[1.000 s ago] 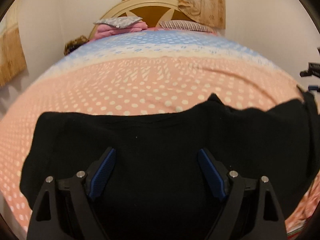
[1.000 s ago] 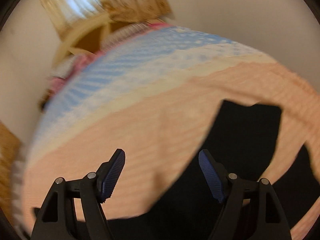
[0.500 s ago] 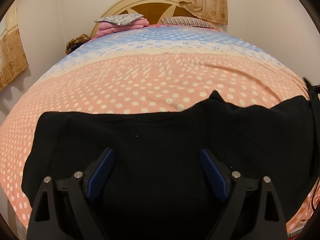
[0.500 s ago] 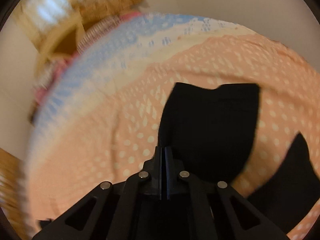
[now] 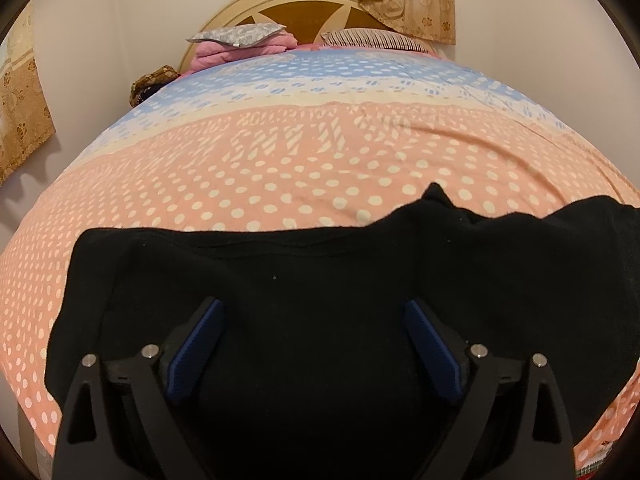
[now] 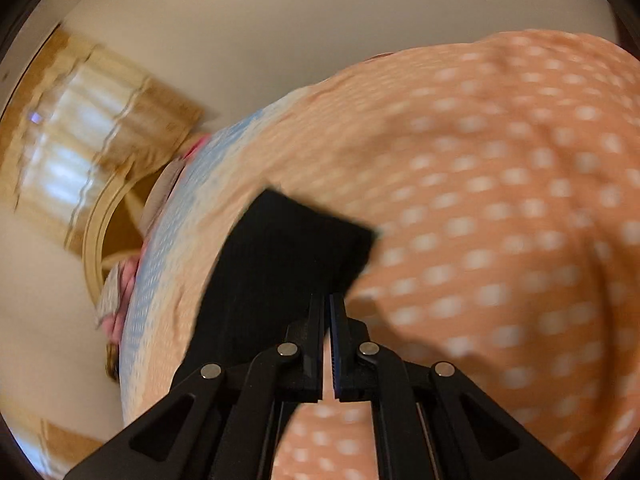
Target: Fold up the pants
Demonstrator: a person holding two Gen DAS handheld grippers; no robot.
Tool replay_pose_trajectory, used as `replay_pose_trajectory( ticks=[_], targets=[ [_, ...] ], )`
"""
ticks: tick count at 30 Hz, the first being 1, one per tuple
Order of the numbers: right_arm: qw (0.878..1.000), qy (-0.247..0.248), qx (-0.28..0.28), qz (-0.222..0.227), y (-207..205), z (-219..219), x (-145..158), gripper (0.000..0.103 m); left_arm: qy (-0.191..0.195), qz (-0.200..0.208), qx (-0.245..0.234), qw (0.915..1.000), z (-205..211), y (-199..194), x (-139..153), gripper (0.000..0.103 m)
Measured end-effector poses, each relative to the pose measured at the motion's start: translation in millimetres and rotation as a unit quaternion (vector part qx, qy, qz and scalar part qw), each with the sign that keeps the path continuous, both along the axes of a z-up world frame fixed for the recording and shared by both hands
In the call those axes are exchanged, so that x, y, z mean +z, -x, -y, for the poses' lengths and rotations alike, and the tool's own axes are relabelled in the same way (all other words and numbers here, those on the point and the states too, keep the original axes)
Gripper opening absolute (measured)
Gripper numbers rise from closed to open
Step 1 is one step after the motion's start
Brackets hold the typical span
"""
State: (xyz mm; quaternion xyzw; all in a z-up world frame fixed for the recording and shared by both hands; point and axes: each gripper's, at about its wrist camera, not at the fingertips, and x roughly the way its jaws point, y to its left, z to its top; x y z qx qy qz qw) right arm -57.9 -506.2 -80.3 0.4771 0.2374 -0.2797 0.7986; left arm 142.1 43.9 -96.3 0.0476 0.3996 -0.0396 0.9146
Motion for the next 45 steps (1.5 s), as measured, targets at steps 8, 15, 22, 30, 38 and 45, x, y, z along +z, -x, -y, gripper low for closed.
replay_pose_trajectory(
  ticks=[8, 15, 22, 30, 38, 45],
  targets=[
    [0.998, 0.064, 0.020, -0.008, -1.0, 11.5, 39.6, 0.004, 0.014, 0.009, -0.004, 0.9998, 8.2, 14.7, 19.0, 0.095],
    [0.996, -0.006, 0.061, 0.066, -5.9, 0.1, 17.9, 0.068, -0.018, 0.079, -0.138, 0.9871, 63.4, 56.0, 40.1, 0.095],
    [0.974, -0.052, 0.201, 0.087, -47.6, -87.9, 2.8, 0.077, 0.053, 0.040, -0.193, 0.9790, 85.6, 72.8, 33.9, 0.095],
    [0.977, -0.010, 0.210, 0.044, -69.1, -131.5, -14.1, 0.070, 0.035, 0.024, -0.221, 0.9744, 98.2, 97.5, 13.6, 0.095],
    [0.970, -0.076, 0.231, 0.019, -90.5, -137.0, -43.0, 0.044, 0.039, 0.031, -0.222, 0.9737, 93.9, 106.7, 18.1, 0.095],
    [0.965, -0.089, 0.242, 0.037, -91.7, -148.9, -47.7, 0.042, 0.058, 0.019, -0.204, 0.9771, 86.1, 98.0, 16.3, 0.095]
  ],
)
